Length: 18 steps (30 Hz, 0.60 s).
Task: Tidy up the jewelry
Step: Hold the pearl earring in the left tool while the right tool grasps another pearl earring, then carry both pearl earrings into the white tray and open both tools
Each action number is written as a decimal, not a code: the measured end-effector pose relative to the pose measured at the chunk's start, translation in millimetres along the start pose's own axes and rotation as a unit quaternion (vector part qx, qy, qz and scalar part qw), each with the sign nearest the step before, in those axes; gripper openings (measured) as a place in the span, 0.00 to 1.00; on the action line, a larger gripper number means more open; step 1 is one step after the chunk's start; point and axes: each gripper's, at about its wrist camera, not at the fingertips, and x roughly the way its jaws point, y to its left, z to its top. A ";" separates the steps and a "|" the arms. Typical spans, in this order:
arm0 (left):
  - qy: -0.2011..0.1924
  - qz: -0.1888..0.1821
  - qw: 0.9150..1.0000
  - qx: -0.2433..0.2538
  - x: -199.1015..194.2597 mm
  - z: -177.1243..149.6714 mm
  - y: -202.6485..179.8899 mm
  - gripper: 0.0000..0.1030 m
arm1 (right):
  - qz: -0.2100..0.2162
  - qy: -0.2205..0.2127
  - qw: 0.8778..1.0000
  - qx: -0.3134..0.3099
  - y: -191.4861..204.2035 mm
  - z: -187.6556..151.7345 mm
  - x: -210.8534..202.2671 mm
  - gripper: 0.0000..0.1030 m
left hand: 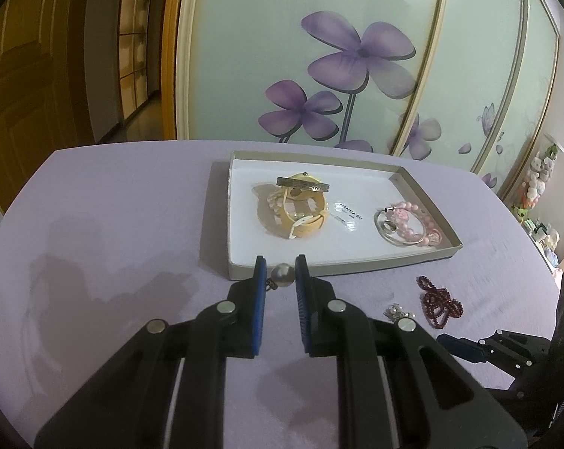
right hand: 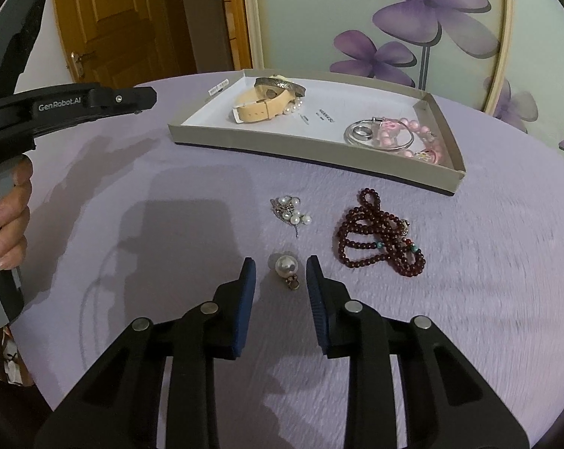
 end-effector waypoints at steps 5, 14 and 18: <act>-0.002 0.000 1.000 -0.001 -2.0 -0.1 2.4 0.15 | -0.003 0.007 1.000 -0.002 -0.5 1.5 5.6 0.24; -0.002 -0.001 1.000 -0.001 -1.1 -0.7 2.2 0.15 | -0.006 0.010 1.000 -0.005 -0.9 1.0 8.3 0.13; -0.001 -0.002 1.000 0.000 -1.1 0.1 1.0 0.15 | -0.004 0.010 1.000 -0.004 -1.3 0.9 8.1 0.13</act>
